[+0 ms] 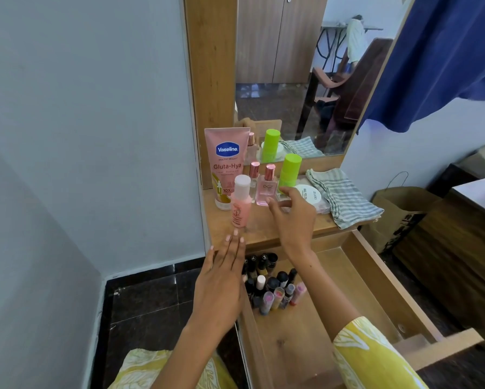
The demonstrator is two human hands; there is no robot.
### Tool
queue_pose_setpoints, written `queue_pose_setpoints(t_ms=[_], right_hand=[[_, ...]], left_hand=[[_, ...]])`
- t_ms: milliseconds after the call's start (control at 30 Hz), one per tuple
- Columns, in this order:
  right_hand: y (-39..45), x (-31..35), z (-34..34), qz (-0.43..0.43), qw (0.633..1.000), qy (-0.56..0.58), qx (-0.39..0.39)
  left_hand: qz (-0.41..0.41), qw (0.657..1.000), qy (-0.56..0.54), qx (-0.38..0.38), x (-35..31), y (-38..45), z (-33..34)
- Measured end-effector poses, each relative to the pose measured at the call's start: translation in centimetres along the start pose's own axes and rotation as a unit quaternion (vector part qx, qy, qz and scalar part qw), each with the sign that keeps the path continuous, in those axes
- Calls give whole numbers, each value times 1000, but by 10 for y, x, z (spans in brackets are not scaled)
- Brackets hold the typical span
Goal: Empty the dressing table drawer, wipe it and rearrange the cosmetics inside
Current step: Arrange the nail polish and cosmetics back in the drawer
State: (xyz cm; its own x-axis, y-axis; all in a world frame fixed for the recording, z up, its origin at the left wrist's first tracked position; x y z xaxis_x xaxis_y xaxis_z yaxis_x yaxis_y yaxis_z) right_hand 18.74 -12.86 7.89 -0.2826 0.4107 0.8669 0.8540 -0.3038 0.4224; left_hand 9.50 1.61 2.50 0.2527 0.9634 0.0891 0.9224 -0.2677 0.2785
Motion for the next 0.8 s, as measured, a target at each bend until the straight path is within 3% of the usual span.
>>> queue_pose_setpoints(t_ms=[167,533,700,800], right_hand=[[12,-1,11,4,1000,-8,3],[-7,-6,-16,5,1000,13,-14],[-42,1,-55,33,995,76,55],[-62,11,-74,59,981,103,152]], left_hand=[[-12,999,4,50,-3,0,-4],[-21,997,18,77,-5,-3,-6],[-17,996,9,88,-4,-2,-8],[-14,995,8,99,-3,-2,-7]])
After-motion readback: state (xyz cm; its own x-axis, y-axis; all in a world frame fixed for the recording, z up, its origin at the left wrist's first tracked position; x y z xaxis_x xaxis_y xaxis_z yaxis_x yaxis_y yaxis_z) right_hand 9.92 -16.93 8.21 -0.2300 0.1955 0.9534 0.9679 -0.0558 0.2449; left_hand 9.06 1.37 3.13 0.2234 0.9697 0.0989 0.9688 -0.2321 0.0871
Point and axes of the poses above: each hand's wrist, its own y-axis towards the middle knuckle, its own z-axis out of the palm, x = y × z, the point moved 5 cm from there along y, towards the middle knuckle, and after that the axes turned 13 degrees about y, right-handed, at the moved point
